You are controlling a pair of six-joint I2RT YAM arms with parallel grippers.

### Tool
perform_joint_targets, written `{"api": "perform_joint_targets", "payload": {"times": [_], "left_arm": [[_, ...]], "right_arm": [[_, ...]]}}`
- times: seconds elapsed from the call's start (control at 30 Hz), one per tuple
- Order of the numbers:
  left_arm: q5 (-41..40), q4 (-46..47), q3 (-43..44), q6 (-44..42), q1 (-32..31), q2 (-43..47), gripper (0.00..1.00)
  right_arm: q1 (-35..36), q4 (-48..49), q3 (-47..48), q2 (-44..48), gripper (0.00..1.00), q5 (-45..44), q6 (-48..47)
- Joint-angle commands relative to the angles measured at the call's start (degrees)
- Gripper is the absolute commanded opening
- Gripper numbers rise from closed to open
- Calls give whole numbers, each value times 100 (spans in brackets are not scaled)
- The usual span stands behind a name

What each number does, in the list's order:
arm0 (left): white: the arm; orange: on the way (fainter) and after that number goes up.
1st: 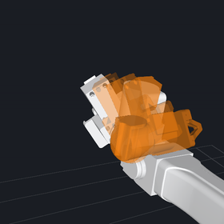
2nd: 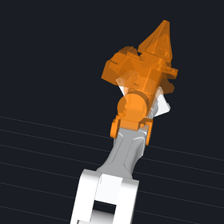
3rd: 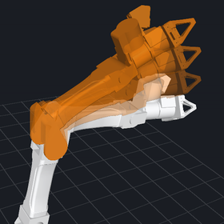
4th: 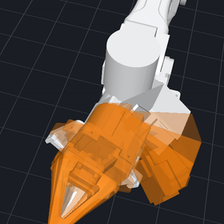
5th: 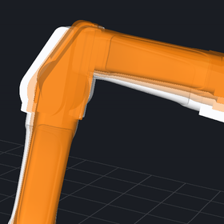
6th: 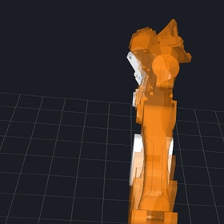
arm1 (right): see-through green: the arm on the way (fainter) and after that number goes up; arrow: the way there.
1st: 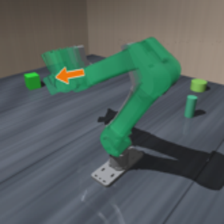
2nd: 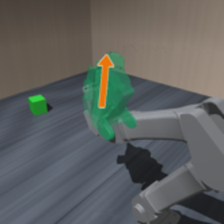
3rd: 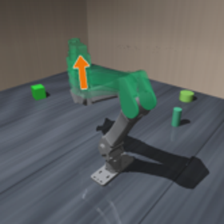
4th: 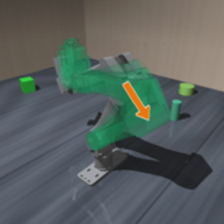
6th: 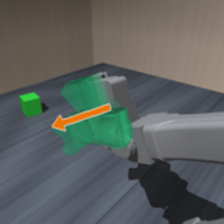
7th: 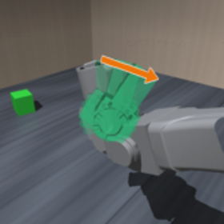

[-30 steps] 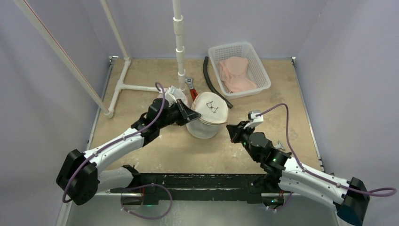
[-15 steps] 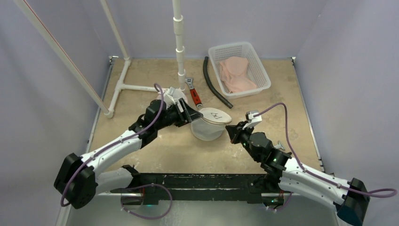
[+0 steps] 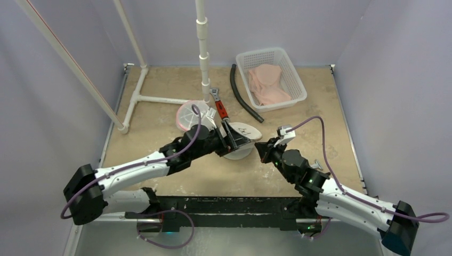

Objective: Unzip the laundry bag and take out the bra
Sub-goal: Unzip the laundry bag at the center of the board.

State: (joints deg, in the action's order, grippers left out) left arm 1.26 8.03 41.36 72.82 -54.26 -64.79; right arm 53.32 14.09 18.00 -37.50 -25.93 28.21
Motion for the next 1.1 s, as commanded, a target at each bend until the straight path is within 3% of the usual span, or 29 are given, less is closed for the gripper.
{"api": "perform_joint_targets", "payload": {"times": [0.0,0.27,0.7,0.9,1.07], "left_arm": [[-294,236,269,470,-36,-575,76],[-348,115,721,515,-8,-1429,77],[-613,0,908,799,388,-1967,76],[-554,199,821,791,468,-2106,54],[-506,364,784,711,497,-2041,15]], "right_arm": [[6,143,104,29,0,21,-123],[8,179,99,41,0,167,-174],[21,265,65,26,0,361,-239],[38,332,45,15,0,423,-273],[47,313,62,-3,0,403,-269]]}}
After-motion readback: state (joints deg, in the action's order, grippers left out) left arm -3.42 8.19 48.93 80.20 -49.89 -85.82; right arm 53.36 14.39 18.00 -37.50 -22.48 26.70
